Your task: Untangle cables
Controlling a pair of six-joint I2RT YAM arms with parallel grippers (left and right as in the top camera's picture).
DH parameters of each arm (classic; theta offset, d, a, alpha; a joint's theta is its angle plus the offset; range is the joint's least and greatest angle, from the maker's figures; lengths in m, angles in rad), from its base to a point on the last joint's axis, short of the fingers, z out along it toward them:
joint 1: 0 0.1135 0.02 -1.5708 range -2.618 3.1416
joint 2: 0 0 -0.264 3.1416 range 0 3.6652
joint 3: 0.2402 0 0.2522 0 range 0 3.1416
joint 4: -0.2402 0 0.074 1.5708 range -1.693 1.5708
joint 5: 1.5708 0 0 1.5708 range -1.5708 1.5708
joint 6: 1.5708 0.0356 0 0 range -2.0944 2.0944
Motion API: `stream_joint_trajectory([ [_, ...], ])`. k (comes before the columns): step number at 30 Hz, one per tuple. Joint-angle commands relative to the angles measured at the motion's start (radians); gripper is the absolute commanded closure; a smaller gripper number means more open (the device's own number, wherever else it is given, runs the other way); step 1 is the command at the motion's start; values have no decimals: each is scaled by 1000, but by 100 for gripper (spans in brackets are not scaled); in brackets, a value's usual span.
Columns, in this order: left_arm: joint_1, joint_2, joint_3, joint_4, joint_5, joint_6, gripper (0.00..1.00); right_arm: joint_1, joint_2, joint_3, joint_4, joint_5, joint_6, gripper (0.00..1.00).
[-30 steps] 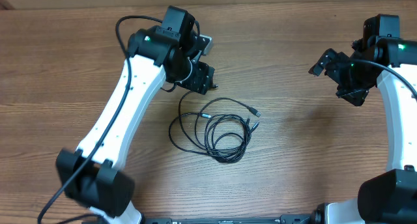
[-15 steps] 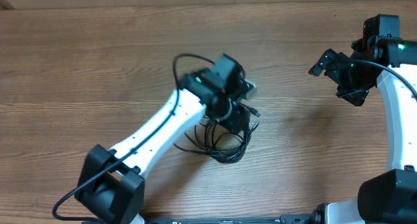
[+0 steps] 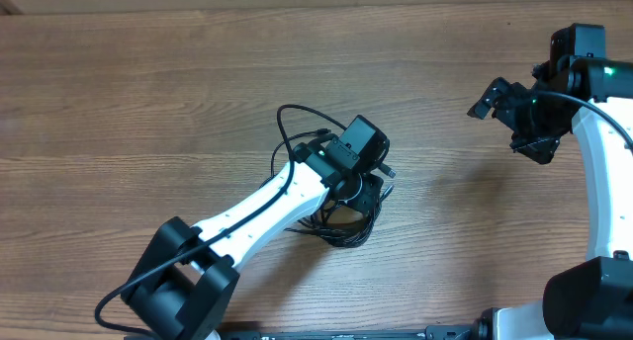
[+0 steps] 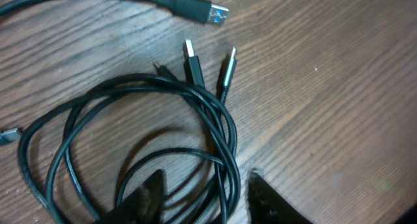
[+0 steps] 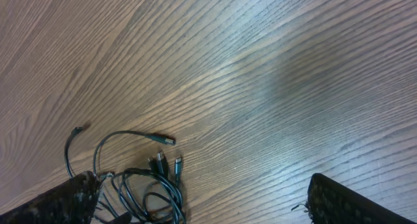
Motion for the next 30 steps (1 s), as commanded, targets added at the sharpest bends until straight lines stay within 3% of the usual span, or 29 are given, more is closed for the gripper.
stream_joint_trajectory([
  [1,-3,53,-10,34,-32,-72,69,4,-1,13,-2,6,-5,0],
  [16,-40,225,-10,116,-27,-152,70,4,-1,13,-13,7,-5,0],
  [17,-40,237,-10,120,-27,-152,73,4,-1,13,-13,7,-5,0],
  [18,-40,243,-10,121,-27,-152,84,4,-1,13,-14,7,-5,0],
  [20,-40,248,-10,121,-27,-152,96,4,-1,13,-14,7,-5,0],
  [22,-34,248,-3,121,-28,-150,96,4,-1,13,-14,7,-5,0],
  [25,-19,245,51,75,-27,-116,96,4,-1,13,-13,6,-5,0],
  [30,22,234,279,-147,-28,34,96,4,-1,13,-13,7,-5,0],
])
